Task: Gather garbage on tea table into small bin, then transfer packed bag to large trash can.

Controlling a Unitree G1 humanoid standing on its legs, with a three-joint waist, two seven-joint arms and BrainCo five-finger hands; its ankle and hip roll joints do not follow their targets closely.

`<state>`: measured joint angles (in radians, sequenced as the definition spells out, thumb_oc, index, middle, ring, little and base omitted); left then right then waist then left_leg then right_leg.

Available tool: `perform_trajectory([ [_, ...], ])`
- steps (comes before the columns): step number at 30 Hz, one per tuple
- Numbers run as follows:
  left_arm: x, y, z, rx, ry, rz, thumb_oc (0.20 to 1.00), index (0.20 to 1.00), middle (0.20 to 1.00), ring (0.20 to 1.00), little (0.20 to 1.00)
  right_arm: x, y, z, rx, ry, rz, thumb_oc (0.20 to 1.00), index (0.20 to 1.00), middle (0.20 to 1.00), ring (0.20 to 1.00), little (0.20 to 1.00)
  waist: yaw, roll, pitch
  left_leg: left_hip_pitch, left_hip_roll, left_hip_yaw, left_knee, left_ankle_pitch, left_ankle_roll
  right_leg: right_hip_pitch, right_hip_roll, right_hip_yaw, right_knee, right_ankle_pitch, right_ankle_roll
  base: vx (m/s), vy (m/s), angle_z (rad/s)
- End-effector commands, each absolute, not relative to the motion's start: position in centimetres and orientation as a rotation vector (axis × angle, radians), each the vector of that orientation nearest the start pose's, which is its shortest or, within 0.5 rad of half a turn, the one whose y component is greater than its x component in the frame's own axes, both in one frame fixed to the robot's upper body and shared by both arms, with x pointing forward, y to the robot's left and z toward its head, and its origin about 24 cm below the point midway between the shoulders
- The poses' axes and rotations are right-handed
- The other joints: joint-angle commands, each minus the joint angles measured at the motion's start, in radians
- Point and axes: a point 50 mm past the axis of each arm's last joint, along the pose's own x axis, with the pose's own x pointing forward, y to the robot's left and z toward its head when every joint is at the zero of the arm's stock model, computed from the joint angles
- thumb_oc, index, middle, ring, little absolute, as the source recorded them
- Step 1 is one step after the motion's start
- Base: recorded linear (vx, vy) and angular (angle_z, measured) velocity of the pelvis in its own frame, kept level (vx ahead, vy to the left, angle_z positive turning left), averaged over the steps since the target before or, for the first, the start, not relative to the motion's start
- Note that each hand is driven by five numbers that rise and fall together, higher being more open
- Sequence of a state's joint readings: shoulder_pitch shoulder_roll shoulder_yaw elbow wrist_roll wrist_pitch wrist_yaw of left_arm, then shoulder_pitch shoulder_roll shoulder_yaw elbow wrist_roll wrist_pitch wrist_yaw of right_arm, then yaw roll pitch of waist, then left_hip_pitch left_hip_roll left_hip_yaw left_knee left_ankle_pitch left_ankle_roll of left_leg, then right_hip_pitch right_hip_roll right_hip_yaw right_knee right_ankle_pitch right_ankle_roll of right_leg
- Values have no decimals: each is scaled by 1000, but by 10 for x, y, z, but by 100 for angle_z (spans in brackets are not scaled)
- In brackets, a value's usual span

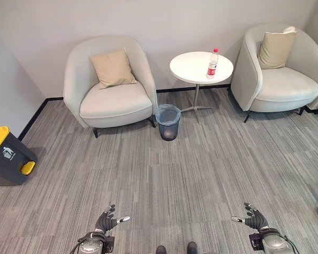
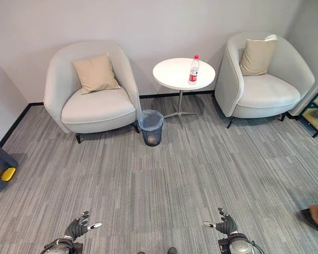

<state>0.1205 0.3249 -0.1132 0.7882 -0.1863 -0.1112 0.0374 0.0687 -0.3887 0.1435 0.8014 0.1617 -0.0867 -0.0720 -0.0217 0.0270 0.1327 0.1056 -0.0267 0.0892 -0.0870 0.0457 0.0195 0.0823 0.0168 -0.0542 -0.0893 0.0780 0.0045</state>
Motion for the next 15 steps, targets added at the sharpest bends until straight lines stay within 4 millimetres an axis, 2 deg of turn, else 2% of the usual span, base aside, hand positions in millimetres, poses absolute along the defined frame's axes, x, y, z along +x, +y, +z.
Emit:
perform_trajectory([
  [1,151,258,-110,175,746,184,1000,1000,1000,1000,1000,169,-267,-100,-246,713,-190,1000,1000,1000,1000,1000,-8,-39,-25,15,13,-25,0,-92,-51,58,-63,10,6,-135,89,0,0,0],
  [15,152,256,-110,167,743,178,1000,1000,1000,1000,1000,172,-268,-100,-207,717,-227,1000,1000,1000,1000,1000,-2,-43,-16,4,4,-21,30,-116,-37,47,-74,17,30,-147,94,41,24,-1],
])
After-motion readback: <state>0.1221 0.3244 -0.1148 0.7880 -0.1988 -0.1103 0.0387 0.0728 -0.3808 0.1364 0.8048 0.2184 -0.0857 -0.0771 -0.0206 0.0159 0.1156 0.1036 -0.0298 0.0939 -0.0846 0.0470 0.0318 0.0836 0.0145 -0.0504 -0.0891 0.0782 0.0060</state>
